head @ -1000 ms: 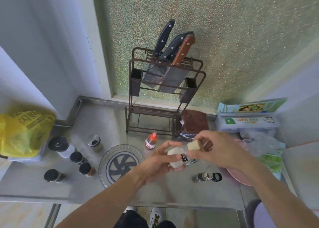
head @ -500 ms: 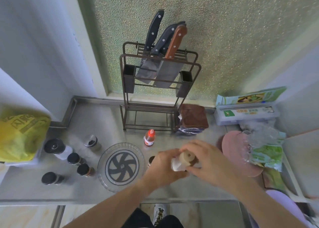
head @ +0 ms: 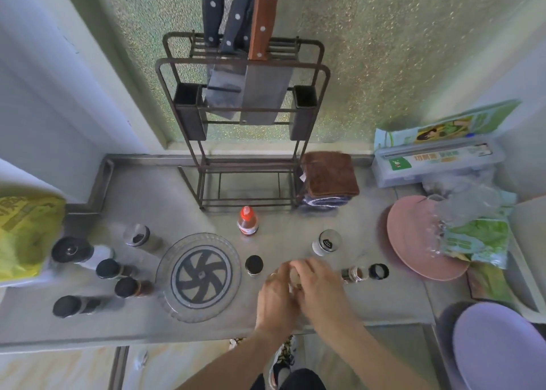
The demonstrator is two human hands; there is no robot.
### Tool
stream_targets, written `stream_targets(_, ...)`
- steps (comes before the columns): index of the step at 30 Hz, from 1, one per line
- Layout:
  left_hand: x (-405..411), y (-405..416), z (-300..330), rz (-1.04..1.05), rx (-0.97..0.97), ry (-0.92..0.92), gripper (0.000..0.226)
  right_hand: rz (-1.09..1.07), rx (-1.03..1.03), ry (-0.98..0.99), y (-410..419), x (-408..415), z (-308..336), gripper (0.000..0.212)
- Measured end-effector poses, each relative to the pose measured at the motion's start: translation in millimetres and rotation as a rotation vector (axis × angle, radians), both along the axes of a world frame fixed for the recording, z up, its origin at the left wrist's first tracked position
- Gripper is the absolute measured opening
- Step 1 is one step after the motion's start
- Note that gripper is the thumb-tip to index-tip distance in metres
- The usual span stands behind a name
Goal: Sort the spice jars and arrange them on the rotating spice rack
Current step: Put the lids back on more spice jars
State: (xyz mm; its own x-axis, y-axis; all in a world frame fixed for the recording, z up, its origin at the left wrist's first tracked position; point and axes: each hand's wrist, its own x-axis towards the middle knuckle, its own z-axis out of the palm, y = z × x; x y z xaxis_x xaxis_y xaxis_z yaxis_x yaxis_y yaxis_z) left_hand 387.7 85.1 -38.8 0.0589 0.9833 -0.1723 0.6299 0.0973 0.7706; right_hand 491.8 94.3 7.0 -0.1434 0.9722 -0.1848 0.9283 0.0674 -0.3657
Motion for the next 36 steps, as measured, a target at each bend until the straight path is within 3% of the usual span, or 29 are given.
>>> stream_targets(5, 3, 5, -24, 0.071, -0.032, 0.031, 0.055, -0.049, -0.017, 0.096, 16, -4, -42, 0.045)
stream_targets(11, 3, 6, -48, 0.063, -0.056, 0.083, 0.048, -0.022, -0.045, 0.091, 17, -2, -73, 0.040)
stream_targets(17, 2, -3, -48, 0.058, -0.061, 0.086, 0.060, 0.020, -0.080, 0.196, 11, 12, -64, 0.052)
stream_targets(20, 12, -7, -28, 0.061, 0.094, 0.071, 0.066, -0.077, 0.050, 0.278, 4, 42, -39, 0.042)
stream_targets(22, 27, -6, -11, -0.005, 0.261, 0.048, 0.059, -0.178, 0.175, 0.302, 0, 69, -26, 0.033)
stream_targets(24, 50, -3, 0, -0.086, 0.307, 0.009, 0.054, -0.272, 0.246, 0.301, -2, 98, -22, 0.030)
stream_targets(29, 111, 2, 2, -0.206, 0.196, 0.000, 0.052, -0.422, 0.259, 0.177, -1, 166, -32, 0.039)
stream_targets(33, 138, 8, -27, -0.241, 0.070, 0.132, 0.067, -0.456, 0.114, 0.067, -4, 200, -62, 0.054)
stream_targets(36, 148, 11, -48, -0.206, -0.046, 0.150, 0.073, -0.409, -0.020, 0.013, -1, 209, -90, 0.052)
